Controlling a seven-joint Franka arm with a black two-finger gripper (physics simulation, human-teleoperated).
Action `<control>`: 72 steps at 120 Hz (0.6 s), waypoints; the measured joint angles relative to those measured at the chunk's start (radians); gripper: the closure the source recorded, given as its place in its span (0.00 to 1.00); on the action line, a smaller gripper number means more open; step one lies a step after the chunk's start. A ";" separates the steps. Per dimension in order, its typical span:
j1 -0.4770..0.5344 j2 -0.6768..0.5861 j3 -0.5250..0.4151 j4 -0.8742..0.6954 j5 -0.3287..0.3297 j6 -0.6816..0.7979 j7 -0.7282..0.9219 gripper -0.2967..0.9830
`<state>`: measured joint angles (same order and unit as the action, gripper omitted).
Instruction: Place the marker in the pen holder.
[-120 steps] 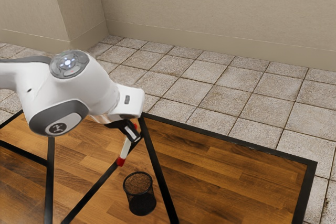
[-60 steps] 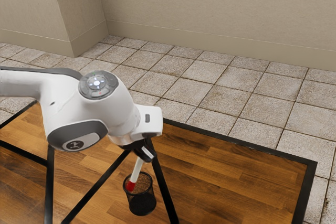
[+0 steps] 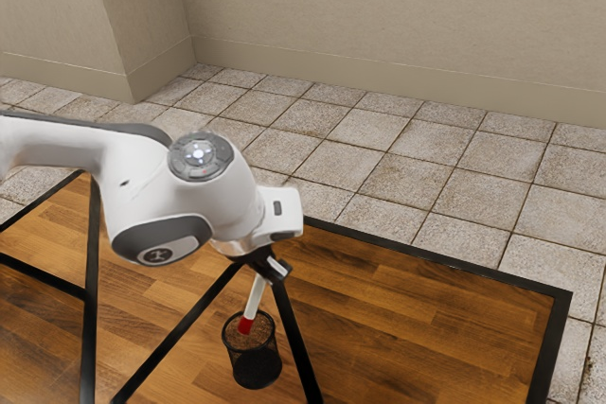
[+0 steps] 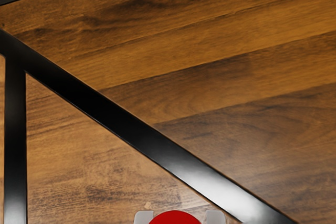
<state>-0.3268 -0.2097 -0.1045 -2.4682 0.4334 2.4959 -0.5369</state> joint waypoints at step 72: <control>0.017 0.042 0.000 -0.057 -0.011 0.088 -0.063 0.50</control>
<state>-0.3099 -0.1679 -0.1043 -2.5250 0.4227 2.5841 -0.6003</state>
